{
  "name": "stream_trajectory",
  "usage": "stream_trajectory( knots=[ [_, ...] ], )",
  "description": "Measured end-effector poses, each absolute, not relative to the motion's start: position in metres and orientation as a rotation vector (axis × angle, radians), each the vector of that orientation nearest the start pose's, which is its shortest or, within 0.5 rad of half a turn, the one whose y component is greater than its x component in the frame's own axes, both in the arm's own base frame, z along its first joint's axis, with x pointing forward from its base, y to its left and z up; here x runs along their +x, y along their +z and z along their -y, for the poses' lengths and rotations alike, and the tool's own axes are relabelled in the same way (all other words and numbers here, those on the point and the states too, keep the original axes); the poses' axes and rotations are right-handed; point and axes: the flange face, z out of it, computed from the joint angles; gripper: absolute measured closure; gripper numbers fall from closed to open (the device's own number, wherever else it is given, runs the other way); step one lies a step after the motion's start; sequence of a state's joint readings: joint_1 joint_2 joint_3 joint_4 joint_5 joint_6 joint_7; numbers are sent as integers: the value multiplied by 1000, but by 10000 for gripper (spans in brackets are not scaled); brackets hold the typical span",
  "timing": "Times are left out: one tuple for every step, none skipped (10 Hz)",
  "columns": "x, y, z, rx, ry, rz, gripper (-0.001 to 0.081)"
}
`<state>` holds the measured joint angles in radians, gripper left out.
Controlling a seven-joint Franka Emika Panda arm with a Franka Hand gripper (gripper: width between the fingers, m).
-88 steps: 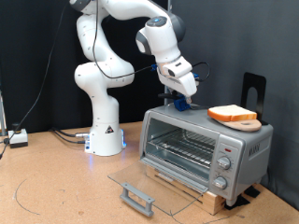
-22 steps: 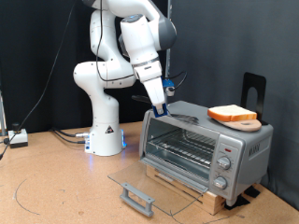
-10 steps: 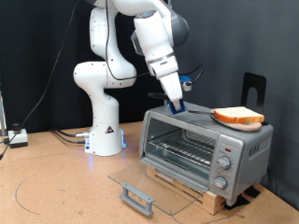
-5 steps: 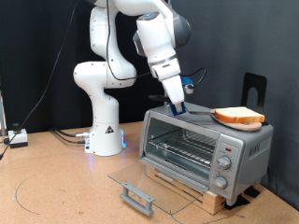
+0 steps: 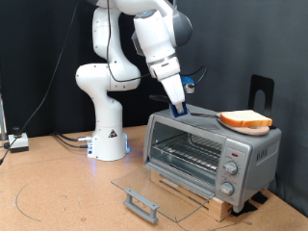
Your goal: Make a piece of toast with the oven
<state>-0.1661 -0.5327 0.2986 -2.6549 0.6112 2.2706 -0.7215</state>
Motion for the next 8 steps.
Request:
stream_trajectory(
  knots=[
    [383,415,-61,-2781,-323,661,396],
    [382,413,-61,-2801,-280,669,396],
    [383,410,-63,-2819,-253,667,396],
    [384,408,-66,-2829,-235,664,396],
    [387,406,-70,-2833,-228,657,396],
    [390,406,-75,-2837,-232,657,396],
    [393,406,-79,-2839,-239,664,396],
    [395,406,-84,-2838,-246,675,396]
  ],
)
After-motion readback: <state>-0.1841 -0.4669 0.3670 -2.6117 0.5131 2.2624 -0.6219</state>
